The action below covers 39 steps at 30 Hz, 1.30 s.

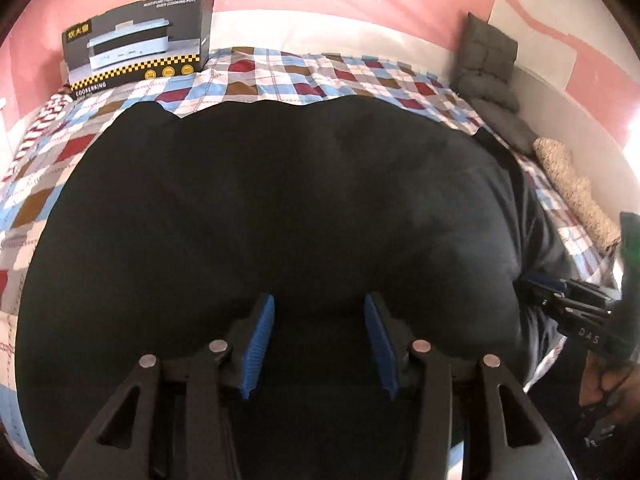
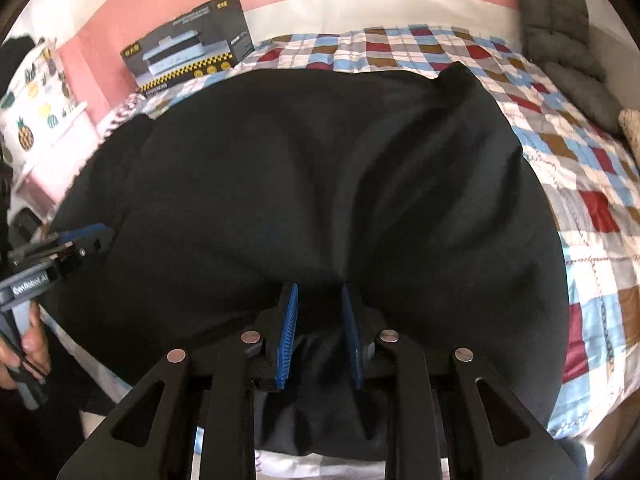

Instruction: Fold large clothes

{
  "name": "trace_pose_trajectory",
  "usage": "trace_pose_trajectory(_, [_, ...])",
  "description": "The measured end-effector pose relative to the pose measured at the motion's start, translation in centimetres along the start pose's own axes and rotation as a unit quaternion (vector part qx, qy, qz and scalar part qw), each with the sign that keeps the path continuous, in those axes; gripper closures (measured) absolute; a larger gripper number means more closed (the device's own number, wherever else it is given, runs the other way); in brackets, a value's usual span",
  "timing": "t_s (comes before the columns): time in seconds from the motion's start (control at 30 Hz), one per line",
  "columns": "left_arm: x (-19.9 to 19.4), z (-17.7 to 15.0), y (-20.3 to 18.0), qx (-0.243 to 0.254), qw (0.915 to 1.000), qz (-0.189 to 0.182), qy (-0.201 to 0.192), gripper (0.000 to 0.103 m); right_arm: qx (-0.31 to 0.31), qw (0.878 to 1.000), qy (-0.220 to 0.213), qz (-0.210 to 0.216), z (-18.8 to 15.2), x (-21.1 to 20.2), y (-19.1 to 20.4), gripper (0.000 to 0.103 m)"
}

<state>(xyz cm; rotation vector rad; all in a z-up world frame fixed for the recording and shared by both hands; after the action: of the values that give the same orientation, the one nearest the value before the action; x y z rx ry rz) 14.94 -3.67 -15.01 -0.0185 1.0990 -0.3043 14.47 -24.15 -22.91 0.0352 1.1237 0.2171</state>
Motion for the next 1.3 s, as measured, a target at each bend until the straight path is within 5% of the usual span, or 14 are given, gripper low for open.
trace_pose_trajectory(0.6, [0.4, 0.3, 0.2, -0.008, 0.9995, 0.028, 0.014, 0.052, 0.015, 0.999, 0.034, -0.025, 0.7, -0.5, 0.3, 0.08])
trace_pose_trajectory(0.83, [-1.2, 4.4, 0.7, -0.023, 0.9994, 0.026, 0.001, 0.054, 0.027, 0.999, -0.03, -0.019, 5.9, -3.9, -0.1, 0.08])
trace_pose_trajectory(1.13, [3.3, 9.4, 8.3, -0.071, 0.9923, 0.1, 0.015, 0.057, 0.09, 0.993, -0.007, -0.078, 10.7, 1.9, -8.6, 0.082])
trace_pose_trajectory(1.3, [4.8, 9.1, 9.4, -0.08, 0.9927, 0.09, 0.008, 0.058, 0.111, 0.992, -0.001, -0.064, 10.5, 3.9, -10.1, 0.083])
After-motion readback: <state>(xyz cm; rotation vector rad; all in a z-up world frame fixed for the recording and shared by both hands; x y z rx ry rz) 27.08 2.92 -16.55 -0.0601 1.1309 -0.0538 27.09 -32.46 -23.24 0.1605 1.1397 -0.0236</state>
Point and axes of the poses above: each gripper's, at about its wrist camera, not at the fingertips, and x roughly the way its jaws point, y to its left, z to its top, the point moved 9 cm from there along x, roughly the way its jaws point, and after that the axes turned 11 degrees about y, right-handed, at the moved point
